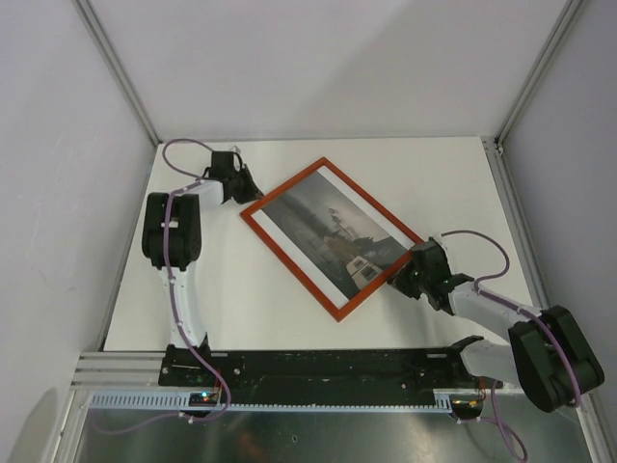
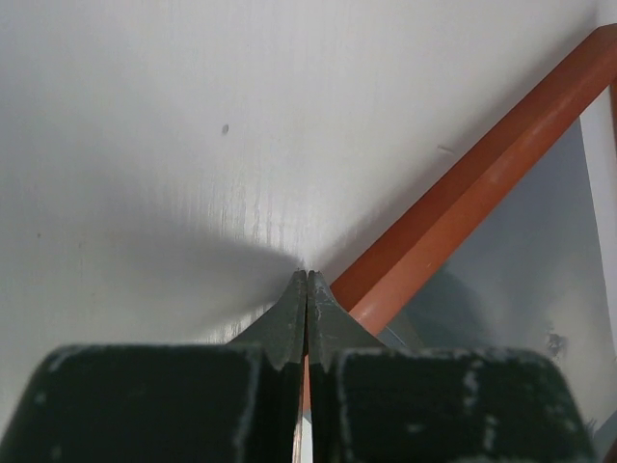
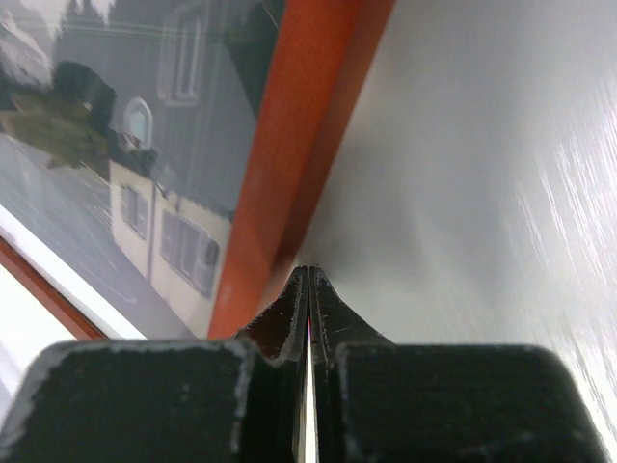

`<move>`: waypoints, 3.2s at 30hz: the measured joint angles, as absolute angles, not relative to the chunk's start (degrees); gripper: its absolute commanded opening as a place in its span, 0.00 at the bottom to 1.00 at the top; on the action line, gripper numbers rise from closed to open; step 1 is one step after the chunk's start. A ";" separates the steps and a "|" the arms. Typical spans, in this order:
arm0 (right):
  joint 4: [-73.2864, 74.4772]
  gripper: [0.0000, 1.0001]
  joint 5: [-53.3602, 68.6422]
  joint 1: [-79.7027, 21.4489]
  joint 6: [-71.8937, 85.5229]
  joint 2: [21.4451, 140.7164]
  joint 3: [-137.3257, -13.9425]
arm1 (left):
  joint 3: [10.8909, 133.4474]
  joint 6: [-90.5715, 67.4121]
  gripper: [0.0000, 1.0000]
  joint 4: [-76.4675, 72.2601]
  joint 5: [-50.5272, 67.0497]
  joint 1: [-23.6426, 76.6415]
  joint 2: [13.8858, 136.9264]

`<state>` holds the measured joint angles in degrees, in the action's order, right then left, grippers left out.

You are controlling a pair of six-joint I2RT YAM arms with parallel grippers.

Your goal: Put the photo into the frame

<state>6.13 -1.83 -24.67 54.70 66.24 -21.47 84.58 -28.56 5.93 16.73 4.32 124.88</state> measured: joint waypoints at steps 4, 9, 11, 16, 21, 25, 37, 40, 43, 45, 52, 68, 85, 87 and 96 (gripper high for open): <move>0.91 0.00 0.23 -21.82 54.85 69.71 -21.69 | 80.82 -29.04 0.00 3.73 16.10 4.32 122.78; -4.29 0.00 3.16 -17.37 54.72 74.54 -22.94 | 74.30 -30.20 0.00 1.15 13.23 3.36 118.61; -5.76 0.00 4.16 -15.25 54.28 76.62 -23.94 | 71.66 -30.70 0.00 1.04 12.12 3.09 116.60; -7.38 0.00 5.52 -10.26 52.16 82.02 -28.03 | 64.25 -31.86 0.00 1.21 10.11 3.05 110.85; -7.07 0.00 5.67 -7.97 48.93 88.07 -34.26 | 56.99 -32.95 0.00 0.95 7.99 3.36 105.06; -6.63 0.00 5.54 -7.18 46.68 92.05 -38.63 | 52.05 -33.47 0.00 0.45 7.09 3.64 101.10; -4.60 0.00 5.43 -6.33 42.78 98.17 -46.44 | 42.94 -35.18 0.00 -0.64 5.41 5.23 93.25; -4.21 0.00 5.43 -6.33 42.30 98.89 -47.46 | 41.39 -35.83 0.00 -0.43 4.84 5.69 91.68; -3.86 0.00 5.28 -6.33 41.85 99.55 -48.40 | 40.36 -36.05 0.00 -0.23 4.56 6.11 90.59; -3.66 0.00 5.17 -6.33 41.67 99.88 -48.90 | 39.92 -36.05 0.00 -0.05 4.51 6.28 90.08; -2.79 0.00 5.04 -6.33 41.21 100.64 -50.13 | 39.38 -36.05 0.00 0.03 4.40 6.52 89.54; -2.37 0.00 4.58 -6.52 40.80 101.47 -51.35 | 38.44 -36.01 0.00 0.19 4.23 6.76 88.49; 11.25 0.41 12.38 -2.42 38.30 93.67 -53.39 | 47.24 -34.72 0.32 8.56 8.23 8.16 79.79; 12.51 0.52 12.47 -3.27 37.67 88.97 -53.52 | 47.24 -34.06 0.46 9.52 8.16 10.44 75.64; 16.34 0.84 7.35 -18.65 34.02 69.01 -54.78 | 45.78 -29.89 0.98 12.84 9.21 16.73 54.04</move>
